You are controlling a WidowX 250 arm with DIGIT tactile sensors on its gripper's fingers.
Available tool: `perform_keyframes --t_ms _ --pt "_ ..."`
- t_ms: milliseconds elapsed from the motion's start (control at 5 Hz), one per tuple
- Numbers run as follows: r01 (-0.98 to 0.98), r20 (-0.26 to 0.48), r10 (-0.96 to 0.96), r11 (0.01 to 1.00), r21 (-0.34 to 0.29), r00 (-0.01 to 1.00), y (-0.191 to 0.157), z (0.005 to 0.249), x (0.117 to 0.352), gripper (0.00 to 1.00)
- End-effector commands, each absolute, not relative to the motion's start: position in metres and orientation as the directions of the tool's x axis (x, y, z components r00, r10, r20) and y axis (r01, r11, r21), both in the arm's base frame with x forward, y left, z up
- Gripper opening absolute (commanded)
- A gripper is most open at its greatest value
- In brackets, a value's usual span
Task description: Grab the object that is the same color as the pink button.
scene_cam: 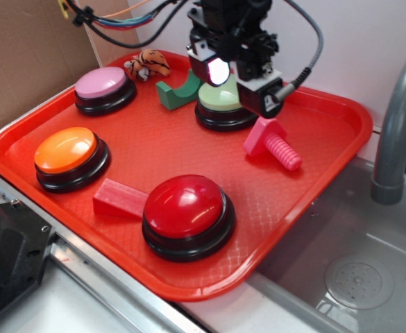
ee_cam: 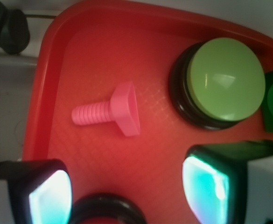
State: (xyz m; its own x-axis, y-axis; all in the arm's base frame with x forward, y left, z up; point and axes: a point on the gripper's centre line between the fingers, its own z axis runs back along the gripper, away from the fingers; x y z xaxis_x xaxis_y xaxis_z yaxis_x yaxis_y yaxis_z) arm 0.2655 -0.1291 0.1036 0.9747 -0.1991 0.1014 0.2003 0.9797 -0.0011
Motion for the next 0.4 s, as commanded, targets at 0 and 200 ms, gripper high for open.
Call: perform_keyframes --t_ms 0,200 --pt "0.155 0.142 -0.153 0.988 -0.005 0.978 -0.126 0.0889 0.295 1.0" --pt "0.159 0.135 -0.159 0.987 0.01 0.978 -0.123 0.0802 0.3015 1.0"
